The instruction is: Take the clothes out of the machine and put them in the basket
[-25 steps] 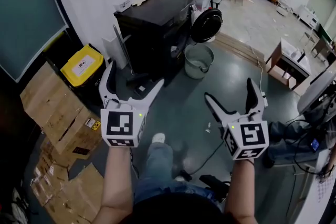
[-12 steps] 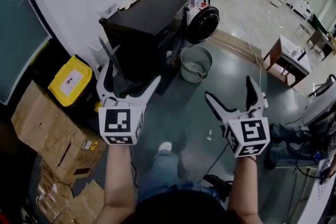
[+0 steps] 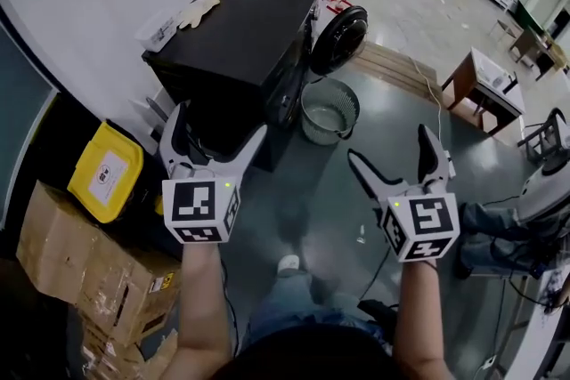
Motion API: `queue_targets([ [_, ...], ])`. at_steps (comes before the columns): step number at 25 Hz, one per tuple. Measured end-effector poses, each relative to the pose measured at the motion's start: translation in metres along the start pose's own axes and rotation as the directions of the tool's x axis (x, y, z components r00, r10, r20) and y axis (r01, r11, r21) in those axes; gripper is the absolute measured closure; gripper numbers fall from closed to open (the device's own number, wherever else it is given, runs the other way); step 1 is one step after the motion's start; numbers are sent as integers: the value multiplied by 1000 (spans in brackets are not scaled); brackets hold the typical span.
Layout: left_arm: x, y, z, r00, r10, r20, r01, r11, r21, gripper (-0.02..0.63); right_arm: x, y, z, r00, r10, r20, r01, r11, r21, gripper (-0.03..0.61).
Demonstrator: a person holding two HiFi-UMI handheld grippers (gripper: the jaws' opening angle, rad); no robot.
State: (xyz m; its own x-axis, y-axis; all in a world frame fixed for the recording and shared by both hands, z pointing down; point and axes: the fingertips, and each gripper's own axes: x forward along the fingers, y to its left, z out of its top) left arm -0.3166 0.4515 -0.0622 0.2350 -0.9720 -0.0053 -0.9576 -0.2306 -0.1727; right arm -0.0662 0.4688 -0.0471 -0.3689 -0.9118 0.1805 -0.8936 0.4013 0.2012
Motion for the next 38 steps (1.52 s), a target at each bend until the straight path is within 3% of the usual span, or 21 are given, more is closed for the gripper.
queue_targets([
  [6,30,-8,-7,998,-62,1,62,998,0,48,21,-10,3,1000,-26,-16,26,999,-22,23],
  [17,84,-30,-3,998,-69,1,69,998,10,48,59,-52,-2,1000,-11,7,11,1000,-21,23],
  [33,308,-118,-3,997,-5,-79,8,999,40,48,196,-272,-39,1000,10,4,-11,998,67,23],
  [38,365,-141,-22,992,12,-128,-9,1000,27,48,238,-318,-66,998,40,-40,-36,996,78,23],
])
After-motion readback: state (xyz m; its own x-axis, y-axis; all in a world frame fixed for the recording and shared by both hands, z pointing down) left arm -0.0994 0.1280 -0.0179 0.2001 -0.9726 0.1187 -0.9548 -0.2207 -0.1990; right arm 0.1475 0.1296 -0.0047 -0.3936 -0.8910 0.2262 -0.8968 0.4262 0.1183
